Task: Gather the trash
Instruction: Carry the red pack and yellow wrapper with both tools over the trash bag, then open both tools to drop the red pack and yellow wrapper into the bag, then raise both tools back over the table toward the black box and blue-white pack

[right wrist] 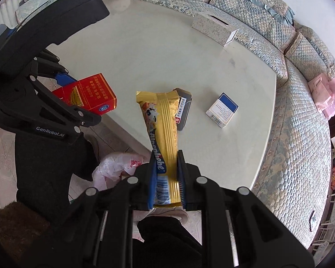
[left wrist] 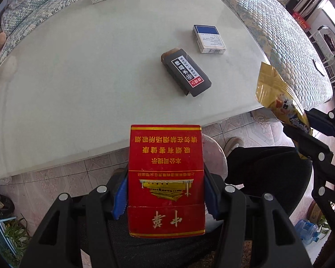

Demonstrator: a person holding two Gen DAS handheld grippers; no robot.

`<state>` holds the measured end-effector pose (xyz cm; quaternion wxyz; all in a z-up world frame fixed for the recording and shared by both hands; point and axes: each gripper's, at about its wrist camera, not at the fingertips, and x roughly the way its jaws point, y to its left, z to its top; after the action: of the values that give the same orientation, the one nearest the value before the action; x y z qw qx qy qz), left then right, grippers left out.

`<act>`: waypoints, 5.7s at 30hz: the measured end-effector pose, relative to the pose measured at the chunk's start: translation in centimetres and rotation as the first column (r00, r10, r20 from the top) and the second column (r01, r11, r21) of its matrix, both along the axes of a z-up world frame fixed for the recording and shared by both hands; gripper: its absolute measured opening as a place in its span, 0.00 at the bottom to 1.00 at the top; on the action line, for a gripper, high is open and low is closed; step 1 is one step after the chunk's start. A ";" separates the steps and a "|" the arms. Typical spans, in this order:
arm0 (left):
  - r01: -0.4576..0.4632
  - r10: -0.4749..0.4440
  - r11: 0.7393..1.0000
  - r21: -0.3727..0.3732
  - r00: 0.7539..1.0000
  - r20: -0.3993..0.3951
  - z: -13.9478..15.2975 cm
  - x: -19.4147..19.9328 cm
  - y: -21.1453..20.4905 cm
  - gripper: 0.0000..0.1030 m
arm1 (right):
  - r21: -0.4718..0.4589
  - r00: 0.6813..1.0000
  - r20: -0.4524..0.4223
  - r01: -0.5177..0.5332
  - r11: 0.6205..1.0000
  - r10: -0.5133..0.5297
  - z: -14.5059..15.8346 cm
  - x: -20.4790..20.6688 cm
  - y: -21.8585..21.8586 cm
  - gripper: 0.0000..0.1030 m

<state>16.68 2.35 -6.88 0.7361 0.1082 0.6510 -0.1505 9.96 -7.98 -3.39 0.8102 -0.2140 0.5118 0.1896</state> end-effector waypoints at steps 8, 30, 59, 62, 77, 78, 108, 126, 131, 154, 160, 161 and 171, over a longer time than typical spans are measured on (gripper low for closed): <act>0.027 -0.027 0.998 -0.060 1.000 -0.002 -4.2 -3.9 0.1 0.53 | -0.030 1.000 -0.020 0.014 0.999 -0.015 -4.7 -3.4 0.7 0.17; 0.042 -0.043 0.998 -0.043 0.998 -0.044 -16.4 -7.2 -1.0 0.53 | 0.037 0.975 -0.198 0.113 0.993 -0.104 -16.5 -6.6 0.6 0.17; -0.052 0.041 0.998 -0.027 0.951 -0.308 -29.6 -6.7 -1.8 0.53 | 0.054 0.901 -0.382 0.246 0.968 -0.208 -27.6 -4.7 -0.9 0.17; -0.070 0.055 0.997 -0.034 0.941 -0.333 -30.3 -6.5 -1.8 0.53 | 0.048 0.891 -0.393 0.266 0.963 -0.227 -28.7 -4.5 -1.1 0.17; -0.063 0.045 0.997 -0.035 0.919 -0.391 -33.4 -5.6 -3.3 0.53 | 0.013 0.842 -0.465 0.315 0.949 -0.273 -32.9 -3.5 -1.9 0.17; -0.064 0.046 0.998 -0.030 0.917 -0.396 -33.6 -5.6 -3.3 0.53 | 0.009 0.839 -0.468 0.317 0.948 -0.277 -33.0 -3.3 -1.9 0.17; -0.096 0.096 0.995 0.023 0.893 -0.440 -35.9 -5.1 -2.0 0.68 | -0.020 0.812 -0.479 0.369 0.929 -0.333 -34.2 -2.4 -2.9 0.45; -0.069 0.081 0.997 0.047 0.933 -0.351 -32.3 -6.1 -2.3 0.72 | 0.034 0.843 -0.437 0.365 0.930 -0.315 -31.0 -3.2 -3.1 0.48; -0.047 0.048 0.999 0.009 0.968 -0.248 -25.3 -6.8 -1.5 0.72 | 0.150 0.889 -0.375 0.336 0.930 -0.261 -24.1 -3.6 -3.6 0.59; -0.048 0.049 0.999 -0.012 0.988 0.149 11.6 2.4 -4.9 0.93 | 0.249 0.971 -0.002 0.230 0.941 -0.238 8.7 7.7 -10.1 0.85; -0.048 0.055 0.998 -0.049 0.983 0.174 12.9 4.5 -6.1 0.93 | 0.266 0.959 -0.014 0.276 0.924 -0.283 8.7 10.6 -11.1 0.86; -0.051 0.058 0.998 -0.046 0.984 0.166 12.4 5.0 -6.2 0.93 | 0.265 0.957 -0.019 0.283 0.922 -0.288 8.5 11.0 -11.2 0.86; -0.073 0.075 0.997 -0.025 0.994 0.078 7.9 8.1 -6.8 0.93 | 0.267 0.941 -0.097 0.338 0.902 -0.324 5.7 14.9 -11.7 0.86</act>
<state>24.80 -4.42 1.04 0.7676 0.0819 0.6232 -0.1256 24.84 -19.70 2.34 0.8396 -0.0025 0.5287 0.1251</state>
